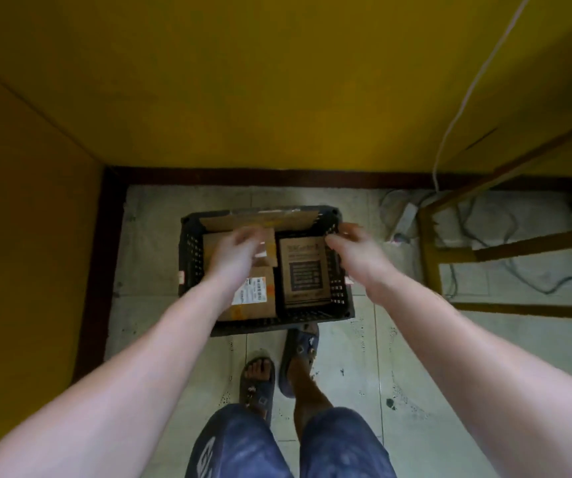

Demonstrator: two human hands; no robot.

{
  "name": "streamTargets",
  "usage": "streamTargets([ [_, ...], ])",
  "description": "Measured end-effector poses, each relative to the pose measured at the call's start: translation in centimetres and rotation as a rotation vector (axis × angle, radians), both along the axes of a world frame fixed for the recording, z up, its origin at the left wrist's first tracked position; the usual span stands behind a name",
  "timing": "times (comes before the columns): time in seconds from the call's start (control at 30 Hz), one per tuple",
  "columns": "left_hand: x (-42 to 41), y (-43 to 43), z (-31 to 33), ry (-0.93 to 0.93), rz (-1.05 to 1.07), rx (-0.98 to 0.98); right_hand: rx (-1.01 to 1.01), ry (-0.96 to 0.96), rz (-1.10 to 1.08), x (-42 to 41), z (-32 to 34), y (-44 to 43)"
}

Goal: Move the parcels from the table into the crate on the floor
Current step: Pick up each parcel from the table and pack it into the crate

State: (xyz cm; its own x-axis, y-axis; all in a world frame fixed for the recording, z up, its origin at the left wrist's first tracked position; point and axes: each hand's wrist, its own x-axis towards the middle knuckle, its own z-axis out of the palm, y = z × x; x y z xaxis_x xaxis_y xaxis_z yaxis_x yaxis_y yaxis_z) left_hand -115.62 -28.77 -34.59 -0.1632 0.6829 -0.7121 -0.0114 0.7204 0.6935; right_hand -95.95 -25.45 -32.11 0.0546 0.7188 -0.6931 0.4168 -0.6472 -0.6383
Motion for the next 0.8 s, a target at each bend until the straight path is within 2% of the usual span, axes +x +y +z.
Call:
streamTargets([
  [0.13,2.7,0.5,9.2,-0.084,-0.090,0.121,0.117,-0.037,-0.099,2.5,8.9,-2.3],
  [0.3,8.8,1.0,16.7,-0.184,-0.191,0.216,0.200,-0.041,-0.215,7.6,16.7,-6.0],
  [0.57,24.0,0.1,23.8,-0.271,-0.448,0.326,0.363,-0.040,-0.491,20.7,22.5,-11.9],
  [0.8,42.5,-2.6,27.1,-0.303,-0.597,0.345,0.472,-0.019,-0.687,38.5,25.5,-16.8],
])
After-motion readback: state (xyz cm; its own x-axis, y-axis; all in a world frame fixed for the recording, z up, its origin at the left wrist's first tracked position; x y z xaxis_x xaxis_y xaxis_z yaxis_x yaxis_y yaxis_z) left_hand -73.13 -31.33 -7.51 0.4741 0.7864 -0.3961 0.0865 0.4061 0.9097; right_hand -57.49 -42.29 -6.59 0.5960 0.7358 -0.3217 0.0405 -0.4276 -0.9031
